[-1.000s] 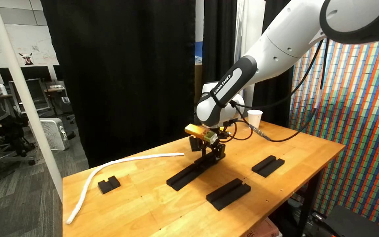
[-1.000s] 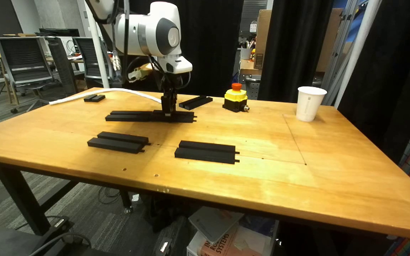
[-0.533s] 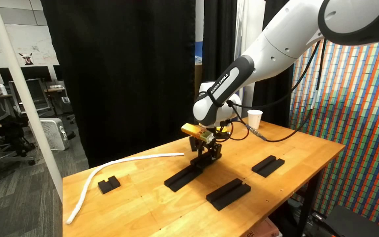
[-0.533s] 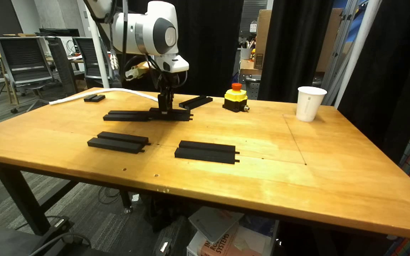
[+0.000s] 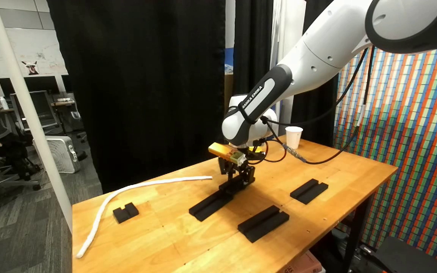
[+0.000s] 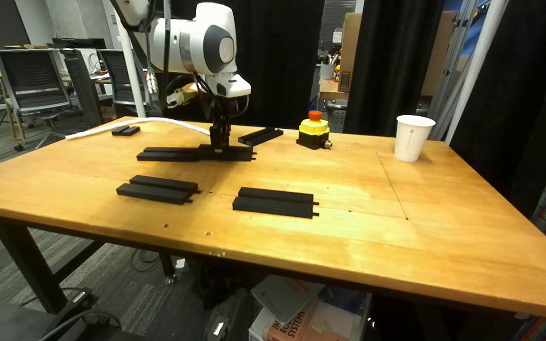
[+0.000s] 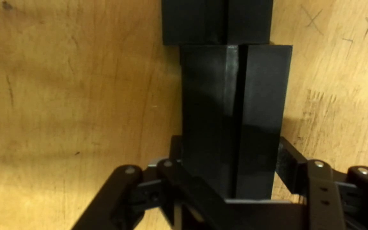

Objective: Connect four black pieces together

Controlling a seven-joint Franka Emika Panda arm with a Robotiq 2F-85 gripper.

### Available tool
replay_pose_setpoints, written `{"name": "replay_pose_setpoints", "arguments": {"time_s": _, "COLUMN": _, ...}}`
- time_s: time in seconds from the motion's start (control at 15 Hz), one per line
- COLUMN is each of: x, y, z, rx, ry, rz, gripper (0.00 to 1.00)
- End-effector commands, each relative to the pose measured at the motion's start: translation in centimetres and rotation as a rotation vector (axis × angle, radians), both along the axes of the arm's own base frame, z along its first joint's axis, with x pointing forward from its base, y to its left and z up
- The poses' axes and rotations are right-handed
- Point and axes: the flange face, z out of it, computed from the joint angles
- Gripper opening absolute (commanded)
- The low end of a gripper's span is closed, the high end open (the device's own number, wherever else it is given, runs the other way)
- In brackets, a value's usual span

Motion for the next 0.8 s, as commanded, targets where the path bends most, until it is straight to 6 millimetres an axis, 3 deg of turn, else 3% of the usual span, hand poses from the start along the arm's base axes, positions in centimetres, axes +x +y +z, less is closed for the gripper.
{"name": "replay_pose_setpoints", "arguments": {"time_s": 0.0, "x": 0.03, "y": -0.01, "z": 0.19, "rx": -0.001, "ry": -0.001, "rz": -0.015, "gripper": 0.45}}
{"name": "replay_pose_setpoints", "arguments": {"time_s": 0.73, "x": -0.8, "y": 0.04, "z": -0.11, "rx": 0.014, "ry": 0.01, "rz": -0.012, "gripper": 0.45}}
